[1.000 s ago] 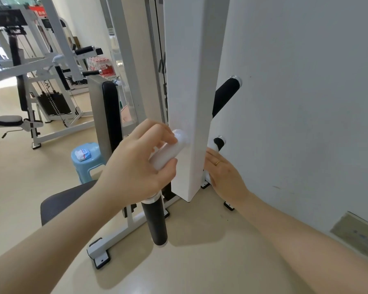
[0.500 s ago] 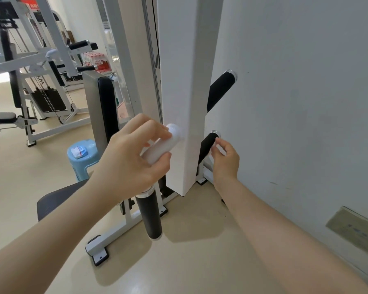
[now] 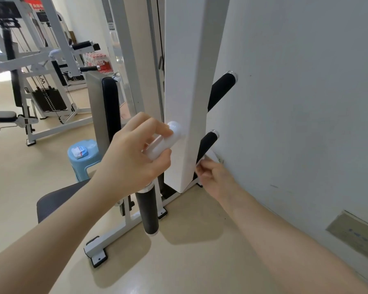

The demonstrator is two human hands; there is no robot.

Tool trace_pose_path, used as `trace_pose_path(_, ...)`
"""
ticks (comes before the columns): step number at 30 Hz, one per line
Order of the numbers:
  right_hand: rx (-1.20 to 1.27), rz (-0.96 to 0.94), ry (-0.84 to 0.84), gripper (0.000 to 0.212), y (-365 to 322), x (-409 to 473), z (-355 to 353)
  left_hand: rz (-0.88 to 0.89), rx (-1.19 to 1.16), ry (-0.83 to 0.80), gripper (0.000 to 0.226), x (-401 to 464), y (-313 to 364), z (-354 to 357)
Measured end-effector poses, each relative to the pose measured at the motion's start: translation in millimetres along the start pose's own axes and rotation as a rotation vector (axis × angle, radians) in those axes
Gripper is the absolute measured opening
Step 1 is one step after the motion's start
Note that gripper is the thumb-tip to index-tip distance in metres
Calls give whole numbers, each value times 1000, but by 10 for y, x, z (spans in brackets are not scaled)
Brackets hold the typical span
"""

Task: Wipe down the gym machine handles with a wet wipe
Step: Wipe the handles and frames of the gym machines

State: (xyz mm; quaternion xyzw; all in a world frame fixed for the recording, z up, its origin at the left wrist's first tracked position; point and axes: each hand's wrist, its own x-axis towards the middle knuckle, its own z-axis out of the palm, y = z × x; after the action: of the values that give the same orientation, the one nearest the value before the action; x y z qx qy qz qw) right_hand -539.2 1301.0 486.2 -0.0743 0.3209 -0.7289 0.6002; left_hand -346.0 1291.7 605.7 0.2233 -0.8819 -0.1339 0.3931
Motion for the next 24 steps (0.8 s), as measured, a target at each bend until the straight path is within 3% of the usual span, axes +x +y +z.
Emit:
trace_pose_path(2, -62, 48, -27, 28, 84, -61, -1, -3, -41, 0, 27, 2, -7, 8)
trace_pose_path(4, -40, 23, 58, 19, -13, -1, -5, -6, -68, -15, 29, 8, -15, 3)
trace_pose_path(9, -202, -243, 255, 29, -240, 87, -43, -4, -51, -31, 29, 32, -14, -10)
trace_pose_path(12, -533, -406, 318, 7, -66, -41, 53, -13, -45, -17, 32, 29, -16, -1)
trace_pose_path(13, -689, -528, 343, 12, -6, -61, 82, -12, -36, -19, 34, 25, -17, -3)
trace_pose_path(16, -1213, -904, 140, 13, 50, -62, 57, 1, -19, -27, 35, 26, -20, -9)
trace_pose_path(18, -1505, -941, -52, 10, -42, -7, 12, 8, -19, -23, 35, 36, -19, -18)
trace_pose_path(20, -1580, -985, 0, 12, -230, 133, -9, 16, -13, -23, 34, 46, -23, -33)
trace_pose_path(22, -1572, -1038, 160, 16, -327, 213, 3, 44, 16, -38, 35, 46, -26, -39)
trace_pose_path(24, -1677, -994, 65, 15, -304, 144, 81, 61, 38, -52, 35, 46, -25, -48)
